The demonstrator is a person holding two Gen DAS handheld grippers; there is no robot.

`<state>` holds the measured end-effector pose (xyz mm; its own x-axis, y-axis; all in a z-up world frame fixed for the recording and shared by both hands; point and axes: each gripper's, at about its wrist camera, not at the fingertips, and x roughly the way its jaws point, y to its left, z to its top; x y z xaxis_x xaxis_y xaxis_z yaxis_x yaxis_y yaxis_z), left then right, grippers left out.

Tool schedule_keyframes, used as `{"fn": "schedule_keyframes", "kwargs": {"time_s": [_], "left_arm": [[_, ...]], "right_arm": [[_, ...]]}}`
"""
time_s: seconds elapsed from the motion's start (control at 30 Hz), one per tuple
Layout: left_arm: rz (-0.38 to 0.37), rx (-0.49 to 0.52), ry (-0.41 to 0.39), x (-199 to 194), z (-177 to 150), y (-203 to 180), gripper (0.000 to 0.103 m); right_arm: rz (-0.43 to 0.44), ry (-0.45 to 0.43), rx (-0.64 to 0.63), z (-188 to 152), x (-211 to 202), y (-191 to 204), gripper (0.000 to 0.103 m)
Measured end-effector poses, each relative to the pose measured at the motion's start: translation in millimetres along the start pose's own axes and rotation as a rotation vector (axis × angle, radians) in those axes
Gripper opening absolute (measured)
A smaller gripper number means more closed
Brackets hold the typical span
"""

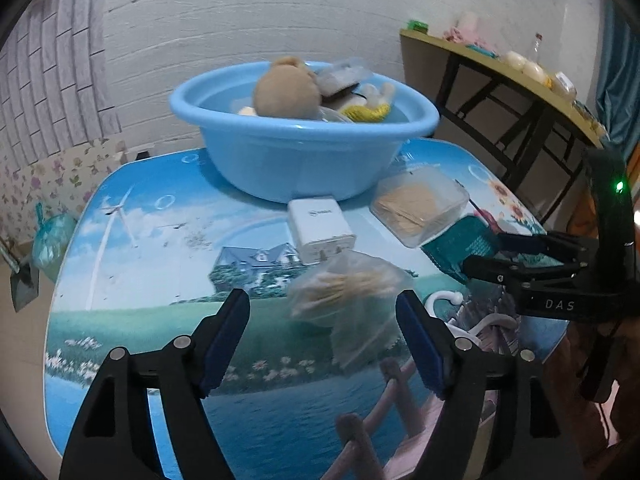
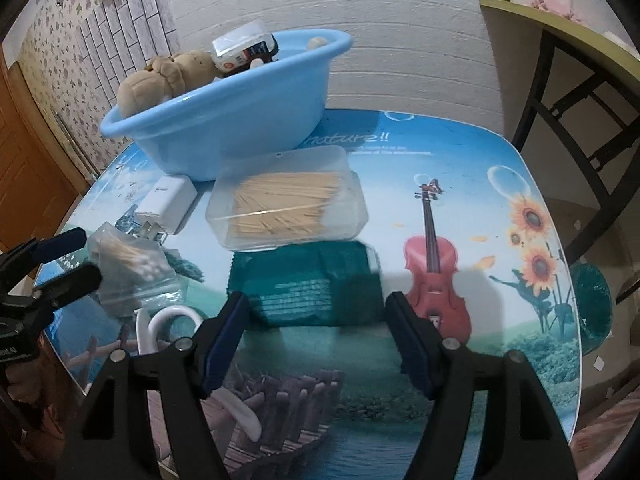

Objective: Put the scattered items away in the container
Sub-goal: 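Grasp the teal packet with the right gripper while the left grasps the cotton-swab bag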

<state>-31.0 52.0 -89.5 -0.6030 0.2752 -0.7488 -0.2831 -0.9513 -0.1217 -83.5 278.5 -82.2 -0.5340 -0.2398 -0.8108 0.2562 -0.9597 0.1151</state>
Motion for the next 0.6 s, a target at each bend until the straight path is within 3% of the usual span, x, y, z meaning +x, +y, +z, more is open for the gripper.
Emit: {"fn": "schedule_keyframes", "kwargs": {"time_s": [0.23,0.3,0.4,0.5,0.57,0.6], "left_arm": [[-0.017,0.045,0.065,20.6,-1.0,-13.3,0.075],[-0.025,0.057,0.077,22.3,-1.4,-14.5,0.052],[-0.043,0.060,0.075,20.3,-1.4,-13.6,0.039],[-0.049,0.082,0.061,15.4,-1.3,-14.5,0.029],[-0.052,0.092,0.054,12.0,-1.7,-15.0,0.025],[-0.055,0.094,0.050,10.3,-1.7,-14.4,0.022]], "right_arm": [[0.030,-0.001,-0.027,1.0,1.7,7.8,0.071],[0.017,-0.004,-0.048,-0.2,3.4,12.1,0.071],[0.011,-0.008,-0.073,-1.3,3.9,16.3,0.070],[0.039,-0.018,-0.079,-2.9,1.4,16.3,0.059],[0.069,-0.020,-0.068,-2.7,-0.6,14.4,0.037],[0.099,-0.019,-0.052,-2.3,-1.2,12.2,0.031]]}}
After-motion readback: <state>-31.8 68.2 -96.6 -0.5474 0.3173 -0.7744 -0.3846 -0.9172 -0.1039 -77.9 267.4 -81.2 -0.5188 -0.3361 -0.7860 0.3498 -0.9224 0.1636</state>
